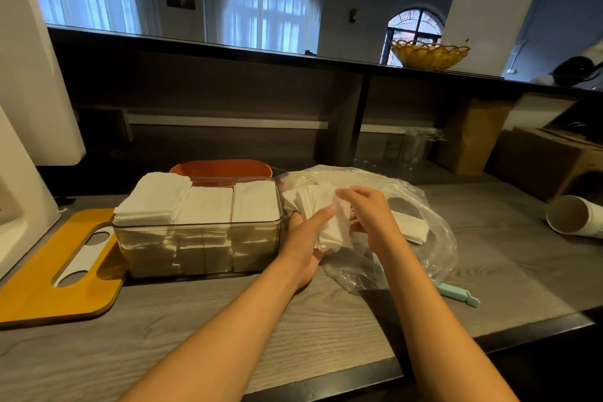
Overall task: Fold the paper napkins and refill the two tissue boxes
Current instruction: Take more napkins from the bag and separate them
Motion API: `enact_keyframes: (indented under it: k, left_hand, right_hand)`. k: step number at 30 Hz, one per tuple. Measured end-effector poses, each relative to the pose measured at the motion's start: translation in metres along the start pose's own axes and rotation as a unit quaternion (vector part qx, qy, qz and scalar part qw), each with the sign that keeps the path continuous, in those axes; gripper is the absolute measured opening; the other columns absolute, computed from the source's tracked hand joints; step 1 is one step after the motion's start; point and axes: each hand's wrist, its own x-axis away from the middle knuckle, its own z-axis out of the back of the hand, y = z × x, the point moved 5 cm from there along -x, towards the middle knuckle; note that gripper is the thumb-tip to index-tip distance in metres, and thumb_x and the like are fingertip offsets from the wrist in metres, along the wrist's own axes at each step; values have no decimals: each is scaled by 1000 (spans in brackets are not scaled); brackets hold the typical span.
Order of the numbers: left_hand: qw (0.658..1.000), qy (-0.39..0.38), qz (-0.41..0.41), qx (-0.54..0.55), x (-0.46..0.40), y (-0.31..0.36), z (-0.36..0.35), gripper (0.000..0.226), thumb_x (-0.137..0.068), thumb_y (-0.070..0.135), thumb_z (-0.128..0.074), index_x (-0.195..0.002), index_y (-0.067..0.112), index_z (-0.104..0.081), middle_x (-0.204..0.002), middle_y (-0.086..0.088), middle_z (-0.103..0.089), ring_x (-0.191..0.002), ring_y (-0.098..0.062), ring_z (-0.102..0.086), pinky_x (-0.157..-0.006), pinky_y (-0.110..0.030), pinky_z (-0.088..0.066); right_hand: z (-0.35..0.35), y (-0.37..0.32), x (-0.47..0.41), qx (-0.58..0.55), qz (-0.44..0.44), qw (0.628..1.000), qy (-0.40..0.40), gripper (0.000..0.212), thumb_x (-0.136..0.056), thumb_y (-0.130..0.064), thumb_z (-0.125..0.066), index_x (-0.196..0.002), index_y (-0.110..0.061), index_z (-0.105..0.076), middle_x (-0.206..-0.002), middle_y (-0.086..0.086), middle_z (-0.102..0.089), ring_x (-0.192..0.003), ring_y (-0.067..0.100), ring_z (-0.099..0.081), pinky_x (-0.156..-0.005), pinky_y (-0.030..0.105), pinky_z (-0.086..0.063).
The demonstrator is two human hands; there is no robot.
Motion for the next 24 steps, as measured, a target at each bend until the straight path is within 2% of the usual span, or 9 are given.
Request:
enact_keyframes:
  k: [3, 6, 9, 11, 13, 15, 17, 20, 24]
  left_hand:
    - [999, -6, -6, -32, -1, -2, -1, 49, -95, 2, -62, -136, 22, -46, -115, -5, -66, -100, -25, -67, -75, -40, -58]
    - [999, -22, -5, -33, 0, -2, -4, 49, -94, -4, -58, -133, 24, -45, -115, -6, -65, -100, -25, -66, -77, -40, -59]
    - [1000, -20, -15, -16, 1, 1, -3, 52, -94, -2, -58, -138, 21, -46, -122, -11, -65, -106, -29, -66, -78, -41, -58]
    - [999, -28, -23, 6, 2, 4, -1, 54, -94, 0, -57, -142, 23, -47, -126, -12, -65, -110, -32, -66, -82, -43, -58]
    - [998, -59, -31, -13, 4, 7, -3, 56, -94, 2, -54, -144, 27, -46, -127, -13, -65, -113, -33, -65, -85, -44, -58]
    - [990, -106, -46, -77, 8, 10, -7, 61, -94, 2, -51, -147, 31, -42, -129, -13, -63, -115, -33, -63, -86, -42, -58]
    - [979, -137, -59, -135, 14, 13, -10, 66, -94, 0, -49, -148, 35, -34, -131, -11, -60, -117, -32, -62, -84, -38, -58]
    - [969, -168, -58, -171, 22, 17, -8, 71, -96, 0, -50, -149, 41, -24, -137, -8, -52, -117, -29, -61, -83, -36, -59]
    - [970, -139, -63, -189, 38, 20, -2, 55, -97, 14, -62, -143, 33, -40, -136, -6, -55, -117, -28, -62, -84, -40, -60]
  right_hand:
    - [-1, 1, 1, 17, 20, 1000, 11, 27, -91, -30, -70, -77, -10, -60, -72, 6, -53, -68, 17, -49, -60, 29, -43]
    - [4, 6, -2, 10, 31, 999, 35, 29, -89, -27, -73, -72, -7, -61, -70, 10, -54, -68, 22, -49, -60, 31, -42]
    - [5, 2, -3, 1, 53, 999, 15, 24, -91, -34, -71, -95, -10, -71, -90, 3, -67, -80, 15, -60, -65, 25, -48]
    - [2, -5, -1, 13, 81, 996, -15, 31, -94, -41, -64, -119, -23, -66, -110, -10, -59, -95, 4, -55, -70, 21, -49]
    - [1, -9, -2, 30, 110, 992, -48, 37, -94, -44, -61, -129, -29, -61, -122, -12, -55, -108, 8, -55, -85, 30, -55]
    - [1, -9, -2, 14, 106, 989, -102, 38, -91, -43, -65, -127, -32, -62, -130, -6, -58, -116, 16, -59, -95, 39, -55]
    - [4, -7, 0, -11, 85, 984, -153, 36, -88, -37, -71, -124, -33, -64, -129, 0, -60, -112, 21, -64, -90, 40, -59]
    - [13, -6, 9, -52, 71, 984, -156, 36, -89, -22, -72, -123, -32, -64, -125, 1, -61, -103, 23, -68, -77, 35, -61]
    - [25, 1, 31, -164, 77, 981, -72, 34, -90, -14, -69, -123, -21, -65, -115, 6, -69, -99, 24, -71, -77, 35, -59]
